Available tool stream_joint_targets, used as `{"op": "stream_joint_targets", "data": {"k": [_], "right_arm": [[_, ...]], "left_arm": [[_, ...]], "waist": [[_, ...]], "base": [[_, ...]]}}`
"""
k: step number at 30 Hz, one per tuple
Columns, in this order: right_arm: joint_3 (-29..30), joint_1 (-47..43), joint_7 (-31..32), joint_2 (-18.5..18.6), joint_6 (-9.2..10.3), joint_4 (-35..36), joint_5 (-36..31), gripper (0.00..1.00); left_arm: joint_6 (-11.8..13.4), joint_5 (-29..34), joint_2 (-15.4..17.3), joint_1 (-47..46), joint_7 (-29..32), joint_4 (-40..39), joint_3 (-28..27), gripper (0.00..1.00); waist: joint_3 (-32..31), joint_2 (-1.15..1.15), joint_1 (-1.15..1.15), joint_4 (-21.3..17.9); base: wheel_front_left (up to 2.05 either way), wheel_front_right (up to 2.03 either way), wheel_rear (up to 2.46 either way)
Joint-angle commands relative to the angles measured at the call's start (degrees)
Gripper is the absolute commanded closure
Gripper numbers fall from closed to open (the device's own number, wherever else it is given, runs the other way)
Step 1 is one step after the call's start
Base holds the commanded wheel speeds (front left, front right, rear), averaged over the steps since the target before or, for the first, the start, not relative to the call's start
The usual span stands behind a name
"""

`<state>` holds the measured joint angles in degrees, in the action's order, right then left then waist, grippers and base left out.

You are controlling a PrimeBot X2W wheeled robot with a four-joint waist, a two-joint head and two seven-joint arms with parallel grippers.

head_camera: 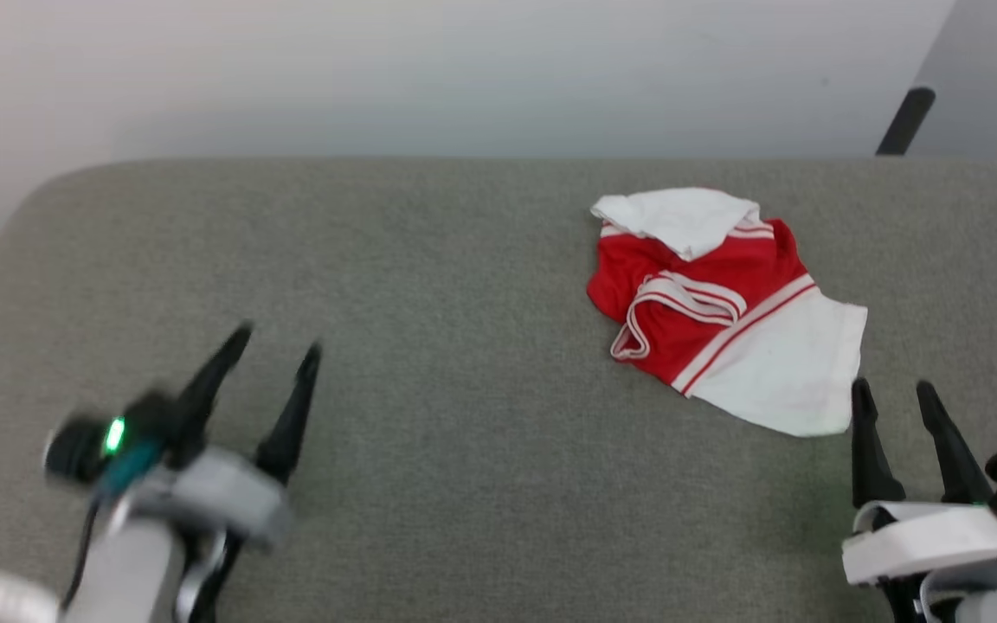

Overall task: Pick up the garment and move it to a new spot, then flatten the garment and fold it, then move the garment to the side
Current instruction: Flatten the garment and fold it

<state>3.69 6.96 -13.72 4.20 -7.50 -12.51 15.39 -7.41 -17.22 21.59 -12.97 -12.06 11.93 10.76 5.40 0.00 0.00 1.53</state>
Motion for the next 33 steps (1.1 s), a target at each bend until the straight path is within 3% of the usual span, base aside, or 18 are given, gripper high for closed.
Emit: {"op": "stream_joint_targets", "data": {"k": [1,4,9,13,15,17,20,26,33], "right_arm": [[-0.50,1.56,-0.50,-0.30,0.02,0.02,0.13,0.00],[-2.19,3.77,-0.91,-0.72,0.02,-0.38,0.24,0.00],[-4.19,7.32,-1.40,-1.18,0.02,-1.95,1.14,0.00],[-5.47,9.50,-1.46,-1.28,0.02,-2.07,3.03,0.00],[-5.75,9.99,-1.47,-1.30,0.02,-1.53,4.07,0.00],[-6.39,10.43,-1.48,-1.33,0.02,-0.79,4.83,0.00],[-7.13,10.94,-1.49,-1.34,0.02,-0.07,5.78,0.00],[-9.30,12.24,-1.50,-1.32,0.02,0.66,7.48,0.00],[-9.86,12.71,-1.51,-1.33,0.02,1.18,8.40,0.00]], "left_arm": [[-0.08,-1.36,2.34,-5.46,2.49,0.63,4.44,0.00],[-0.05,-4.58,7.46,-15.96,6.88,1.43,15.17,0.00],[-0.02,-12.47,14.78,-34.47,12.30,2.35,38.32,0.00],[-0.01,-20.10,17.91,-48.60,15.37,4.27,55.51,0.00],[0.00,-22.40,18.32,-54.82,15.90,5.49,60.57,0.00],[0.00,-23.80,18.17,-58.79,17.43,5.87,62.36,0.00],[-0.04,-20.00,17.45,-58.96,22.93,3.27,62.82,0.00],[0.00,-16.06,19.08,-60.58,30.59,-1.98,62.59,0.00],[0.00,-16.03,20.16,-63.31,31.65,-1.99,62.58,0.00]], "waist": [[3.38,0.00,0.00,-1.97],[6.56,0.00,0.00,-4.48],[11.24,0.00,0.00,-8.71],[14.03,0.00,0.00,-12.27],[15.22,0.00,0.00,-13.72],[16.41,0.00,0.00,-15.13],[17.88,0.00,0.00,-16.78],[19.78,0.00,0.00,-19.58],[20.31,0.00,0.00,-20.37]], "base": [[0.00,0.00,0.00],[0.00,0.00,0.00],[0.00,0.00,0.00],[0.00,0.00,0.00],[0.00,0.00,0.00],[0.00,0.00,0.00],[0.00,0.00,0.00],[0.00,0.00,0.00],[0.00,0.00,0.00]]}}
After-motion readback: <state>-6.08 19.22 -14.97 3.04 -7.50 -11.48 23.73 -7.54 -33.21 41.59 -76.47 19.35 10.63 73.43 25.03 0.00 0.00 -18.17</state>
